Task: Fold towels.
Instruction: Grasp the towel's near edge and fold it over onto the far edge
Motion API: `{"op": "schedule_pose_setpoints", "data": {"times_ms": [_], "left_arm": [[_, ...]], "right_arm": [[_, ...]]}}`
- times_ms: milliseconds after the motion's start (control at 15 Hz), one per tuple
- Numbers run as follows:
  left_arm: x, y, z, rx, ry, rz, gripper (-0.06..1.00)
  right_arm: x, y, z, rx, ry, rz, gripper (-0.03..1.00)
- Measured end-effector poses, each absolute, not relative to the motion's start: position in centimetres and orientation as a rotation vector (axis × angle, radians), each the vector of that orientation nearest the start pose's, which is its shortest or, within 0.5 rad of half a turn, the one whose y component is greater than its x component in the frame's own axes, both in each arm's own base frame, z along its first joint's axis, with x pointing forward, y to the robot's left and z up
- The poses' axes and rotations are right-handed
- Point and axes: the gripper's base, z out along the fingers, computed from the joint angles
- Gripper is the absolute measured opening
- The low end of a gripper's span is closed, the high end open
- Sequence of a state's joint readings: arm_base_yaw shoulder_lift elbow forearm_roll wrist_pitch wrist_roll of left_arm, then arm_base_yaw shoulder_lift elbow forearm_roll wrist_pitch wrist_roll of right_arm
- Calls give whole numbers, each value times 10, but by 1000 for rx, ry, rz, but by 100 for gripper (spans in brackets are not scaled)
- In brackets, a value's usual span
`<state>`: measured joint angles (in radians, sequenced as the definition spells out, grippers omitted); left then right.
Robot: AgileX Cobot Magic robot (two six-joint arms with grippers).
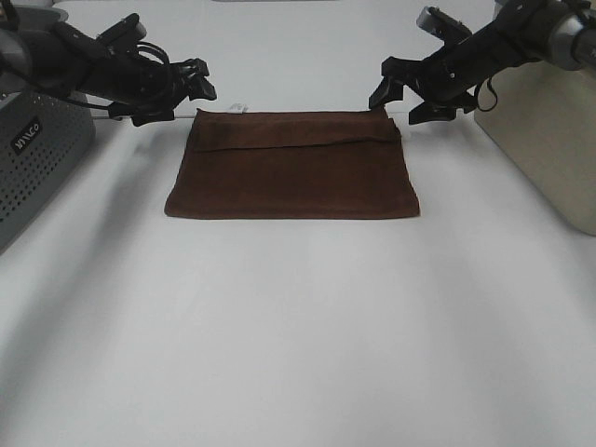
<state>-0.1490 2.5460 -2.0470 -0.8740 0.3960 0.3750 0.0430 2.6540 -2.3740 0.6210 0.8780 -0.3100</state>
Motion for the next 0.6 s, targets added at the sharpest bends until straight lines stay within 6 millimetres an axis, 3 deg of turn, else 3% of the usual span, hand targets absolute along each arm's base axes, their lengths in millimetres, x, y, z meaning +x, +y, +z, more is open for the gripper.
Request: {"op": "schedule_pose_setpoints", "data": {"times_ms": [333, 600], "left_arm": [[534, -113, 107, -93, 2501, -774, 82], [522, -94, 137, -144, 2560, -836, 82]], "right_arm": [[540, 71, 131, -144, 2717, 793, 82], [533, 73, 156, -60, 2753, 844, 82]]}}
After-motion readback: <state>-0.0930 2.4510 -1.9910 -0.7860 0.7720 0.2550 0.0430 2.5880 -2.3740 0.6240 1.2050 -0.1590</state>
